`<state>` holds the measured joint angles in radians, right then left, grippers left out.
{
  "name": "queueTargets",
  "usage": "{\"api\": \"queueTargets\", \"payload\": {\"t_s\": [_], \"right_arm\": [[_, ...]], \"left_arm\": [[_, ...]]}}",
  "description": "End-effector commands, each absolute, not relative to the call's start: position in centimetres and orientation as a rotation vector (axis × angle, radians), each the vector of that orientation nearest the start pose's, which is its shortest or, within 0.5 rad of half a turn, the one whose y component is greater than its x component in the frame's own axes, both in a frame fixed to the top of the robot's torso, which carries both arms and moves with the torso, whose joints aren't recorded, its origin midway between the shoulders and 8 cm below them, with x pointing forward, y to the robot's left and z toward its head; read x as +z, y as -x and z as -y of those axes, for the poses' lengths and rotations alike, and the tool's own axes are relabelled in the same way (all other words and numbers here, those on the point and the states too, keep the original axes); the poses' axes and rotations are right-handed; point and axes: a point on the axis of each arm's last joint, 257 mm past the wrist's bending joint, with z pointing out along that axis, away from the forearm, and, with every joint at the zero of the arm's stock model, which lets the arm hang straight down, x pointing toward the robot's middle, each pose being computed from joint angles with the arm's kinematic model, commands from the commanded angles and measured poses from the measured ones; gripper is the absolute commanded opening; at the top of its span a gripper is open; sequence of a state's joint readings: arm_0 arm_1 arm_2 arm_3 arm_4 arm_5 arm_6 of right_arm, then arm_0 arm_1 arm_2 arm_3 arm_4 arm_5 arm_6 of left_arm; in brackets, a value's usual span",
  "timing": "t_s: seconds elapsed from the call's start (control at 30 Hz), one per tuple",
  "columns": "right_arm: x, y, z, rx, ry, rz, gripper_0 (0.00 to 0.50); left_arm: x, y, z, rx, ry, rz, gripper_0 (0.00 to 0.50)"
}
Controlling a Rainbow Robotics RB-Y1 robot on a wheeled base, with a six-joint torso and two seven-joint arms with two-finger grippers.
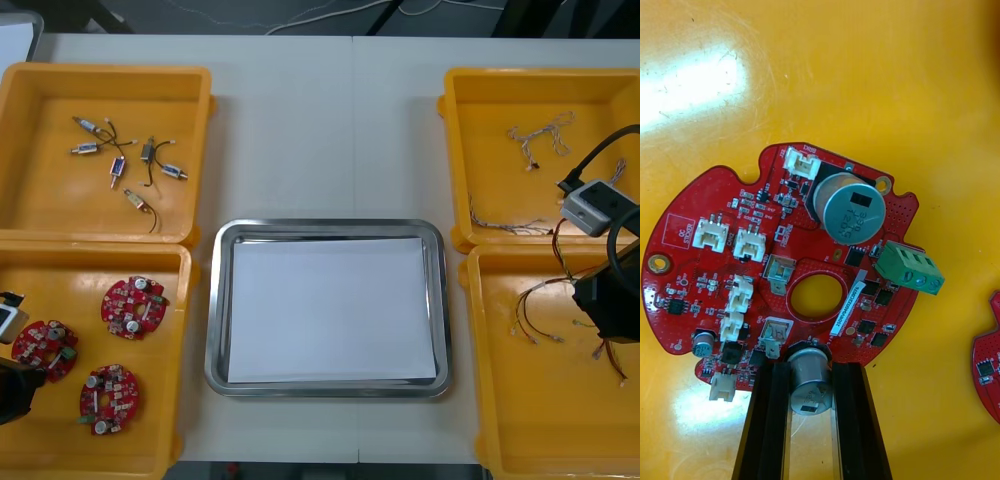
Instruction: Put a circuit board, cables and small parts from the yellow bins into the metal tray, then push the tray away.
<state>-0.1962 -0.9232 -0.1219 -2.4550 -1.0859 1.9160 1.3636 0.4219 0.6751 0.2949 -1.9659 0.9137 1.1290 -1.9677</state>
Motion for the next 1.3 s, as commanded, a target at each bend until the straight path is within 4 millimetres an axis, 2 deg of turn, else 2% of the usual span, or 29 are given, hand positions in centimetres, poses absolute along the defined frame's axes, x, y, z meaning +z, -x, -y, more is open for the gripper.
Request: {"api": "queueTargets", "payload": {"t_s": [0.03, 0.07, 0.1, 0.13, 0.17, 0.2, 0.3, 0.33, 0.53, 0.87, 1.3], "right_arm": [[-14.4, -32.8, 28.5, -0.133, 0.81, -2.588, 0.0], [-14.4, -32.8, 28.5, -0.133, 0.808, -2.589, 0.0], [-14.4, -32.8, 28.4, -0.133, 0.81, -2.588, 0.0], [-14.4, -32.8, 28.5, -0.133, 0.811, -2.589, 0.0], [-14.4, -32.8, 28.5, -0.133, 0.811, -2.589, 0.0], [-14.4, -32.8, 28.5, -0.137, 0.811, -2.587, 0.0], [-14.4, -32.7, 28.5, -0.132, 0.812, -2.591, 0.0], [-14.4, -32.7, 28.5, -0.132, 0.812, -2.591, 0.0], [-14.4, -32.7, 28.5, -0.132, 0.812, -2.591, 0.0], [-14.4, -32.7, 28.5, -0.132, 0.812, -2.591, 0.0], [-14.4, -32.7, 28.5, -0.132, 0.812, -2.591, 0.0]], "left_arm": [[-34.8, -30.6, -39.9, -0.067, -0.439, -2.561, 0.09], [-34.8, -30.7, -40.0, -0.064, -0.438, -2.561, 0.163], [-34.8, -30.7, -40.0, -0.064, -0.438, -2.561, 0.194], [-34.8, -30.6, -39.9, -0.065, -0.439, -2.561, 0.321], [-34.8, -30.6, -39.9, -0.065, -0.439, -2.561, 0.321], [-34.8, -30.7, -39.9, -0.067, -0.436, -2.56, 0.387], [-34.8, -30.6, -39.8, -0.071, -0.443, -2.56, 0.483], [-34.8, -30.6, -39.9, -0.069, -0.444, -2.559, 0.5], [-34.4, -30.4, -40.3, -0.067, -0.45, -2.564, 0.5], [-31.6, -29.4, -41.3, -0.054, -0.482, -2.602, 0.5], [-27.9, -30.1, -42.1, -0.061, -0.489, -2.605, 0.5]]}}
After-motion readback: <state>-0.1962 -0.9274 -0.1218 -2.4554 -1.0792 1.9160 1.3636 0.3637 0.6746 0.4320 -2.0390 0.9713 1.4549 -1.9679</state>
